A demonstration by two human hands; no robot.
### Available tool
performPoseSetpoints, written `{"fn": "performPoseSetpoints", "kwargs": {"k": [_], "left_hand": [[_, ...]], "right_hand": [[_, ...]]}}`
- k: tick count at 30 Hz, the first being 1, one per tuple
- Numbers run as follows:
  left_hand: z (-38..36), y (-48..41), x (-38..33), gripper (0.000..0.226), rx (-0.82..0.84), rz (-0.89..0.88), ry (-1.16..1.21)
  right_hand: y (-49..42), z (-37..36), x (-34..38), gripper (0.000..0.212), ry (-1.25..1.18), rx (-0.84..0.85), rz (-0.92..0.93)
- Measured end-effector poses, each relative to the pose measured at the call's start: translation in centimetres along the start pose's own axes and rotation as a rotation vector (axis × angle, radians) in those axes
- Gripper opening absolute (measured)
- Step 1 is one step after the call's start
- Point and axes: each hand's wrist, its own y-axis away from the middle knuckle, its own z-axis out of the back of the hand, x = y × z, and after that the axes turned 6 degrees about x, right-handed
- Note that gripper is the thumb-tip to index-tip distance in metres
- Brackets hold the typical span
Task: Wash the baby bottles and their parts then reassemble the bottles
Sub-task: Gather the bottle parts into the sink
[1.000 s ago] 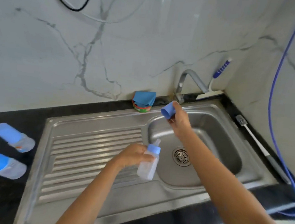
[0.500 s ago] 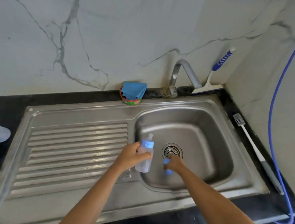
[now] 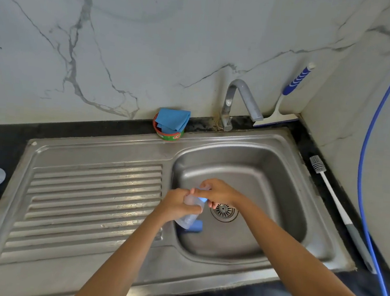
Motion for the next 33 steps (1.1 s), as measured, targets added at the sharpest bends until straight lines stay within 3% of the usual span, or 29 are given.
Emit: {"fn": "performPoseSetpoints", "kwargs": {"k": [3,7,10,13,18,20,23,27,30,33], "left_hand": [[-0.3,-0.4,-0.6,0.026,0.056,0.036,0.074],[-0.3,-1.1,-1.7,0.046,0.186,0.126,0.189],[-0.6,-1.3,-2.1,0.045,0.274,0.179,0.566],[-0.8,-1.1,-2.1,0.045,0.366,0.207,0.947],[-0.9,-1.1,-2.8,0.045,0.393,0.307,1.176],[-1.1,-1.3,-2.8,0.044,0.384,0.331,1.178],[-1.6,-2.2,-2.7,0.043,0.343,0.294,0.935],[-2.1,-2.6,-2.9,0.072,0.26,0.202,0.504],[-2.5,-2.8,-2.8,0.059,0.314,0.259,0.633],[-2.3,-2.7,-2.5,0.05,0.379,0.325,0.788]], "right_hand": [[0.0,0.8,-0.7,0.039,-0.068,0.015,0.059],[0.2,1.7,-2.4,0.031,-0.213,0.074,0.112],[0.4,2.2,-3.0,0.024,-0.432,0.149,0.211],[0.8,3.7,-3.2,0.035,-0.618,0.31,0.28],[1.0,5.5,-4.1,0.046,-0.628,0.546,0.347],[1.2,5.6,-4.3,0.046,-0.662,0.532,0.343],[1.4,5.9,-4.2,0.045,-0.688,0.46,0.185],[1.4,5.8,-2.7,0.039,-0.201,0.292,-0.066],[1.0,6.1,-3.2,0.023,-0.269,0.32,-0.01],[1.0,6.4,-4.5,0.027,-0.453,0.412,0.106]]}}
